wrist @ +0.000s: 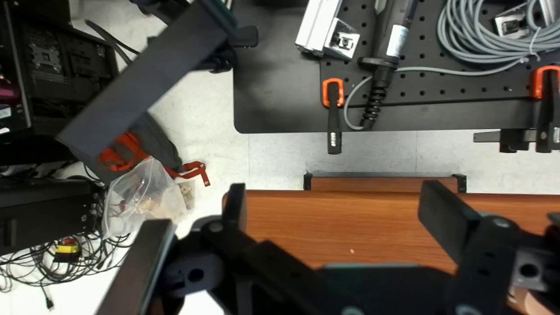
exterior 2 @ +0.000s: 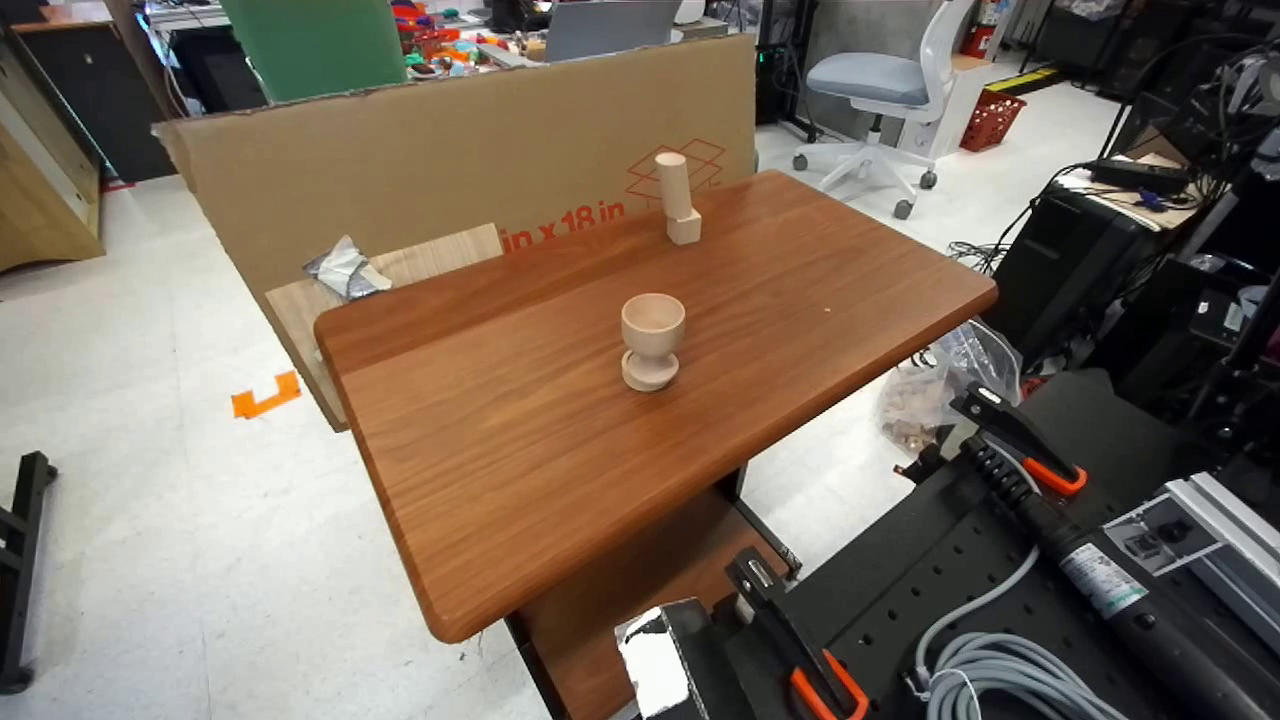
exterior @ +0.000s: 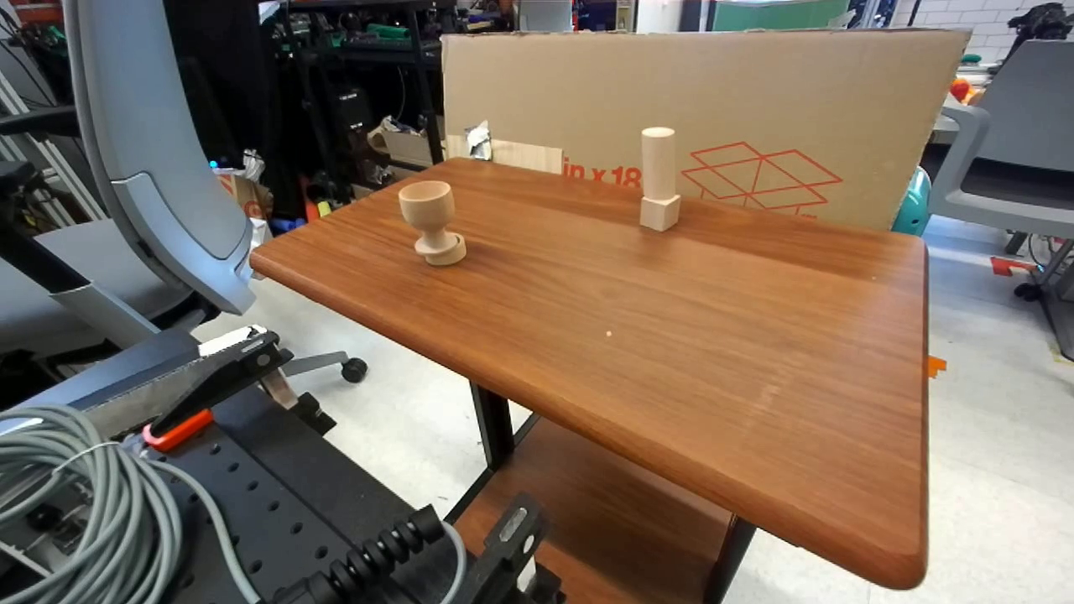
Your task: Remove the object from the cube and put it in the object
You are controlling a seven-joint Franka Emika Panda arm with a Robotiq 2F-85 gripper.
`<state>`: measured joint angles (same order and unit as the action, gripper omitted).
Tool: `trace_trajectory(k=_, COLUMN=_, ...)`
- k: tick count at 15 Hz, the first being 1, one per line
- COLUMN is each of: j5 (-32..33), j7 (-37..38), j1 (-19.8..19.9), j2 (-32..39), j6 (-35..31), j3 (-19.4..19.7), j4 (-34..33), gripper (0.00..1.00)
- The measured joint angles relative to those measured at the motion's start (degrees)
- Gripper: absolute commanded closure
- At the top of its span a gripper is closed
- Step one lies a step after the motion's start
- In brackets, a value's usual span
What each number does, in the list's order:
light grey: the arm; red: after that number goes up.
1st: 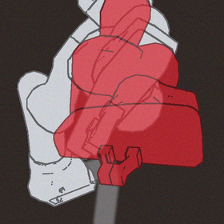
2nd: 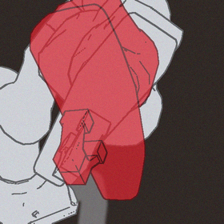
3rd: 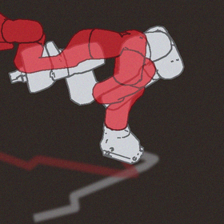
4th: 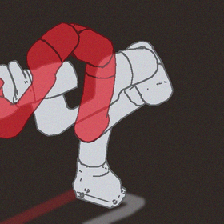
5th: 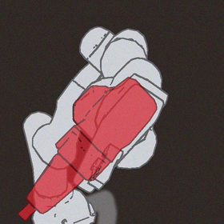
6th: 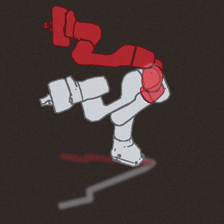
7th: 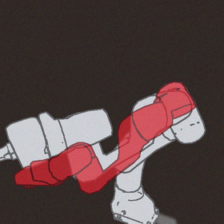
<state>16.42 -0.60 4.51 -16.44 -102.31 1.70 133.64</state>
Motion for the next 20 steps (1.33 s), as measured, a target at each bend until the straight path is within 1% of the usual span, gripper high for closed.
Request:
trace_trajectory(k=2, j5=-1.5, j7=2.6, j1=-2.6, j2=4.2, j6=-0.9, j3=-2.5, j4=-1.4, gripper=0.00)
trace_trajectory(k=5, j5=-4.0, j7=3.0, j1=-5.6, j2=11.0, j6=-3.0, j3=-4.8, j4=-3.5, gripper=0.00)
trace_trajectory(k=9, j5=-5.4, j7=2.3, j1=-7.3, j2=19.0, j6=-7.2, j3=-6.1, j4=-6.4, gripper=0.00)
trace_trajectory(k=11, j5=-5.2, j7=2.2, j1=-7.8, j2=21.7, j6=-9.9, j3=-6.5, j4=-7.1, gripper=0.00)
trace_trajectory(k=14, j5=-5.0, j7=2.1, j1=-8.3, j2=23.9, j6=-14.7, j3=-7.0, j4=-7.2, gripper=0.00)
trace_trajectory(k=17, j5=-5.2, j7=1.5, j1=-8.3, j2=24.1, j6=-18.9, j3=-6.6, j4=-7.5, gripper=0.00)
trace_trajectory(k=20, j5=-7.6, j7=0.0, j1=-7.5, j2=24.6, j6=-19.2, j3=-5.2, j4=-10.3, gripper=0.00)
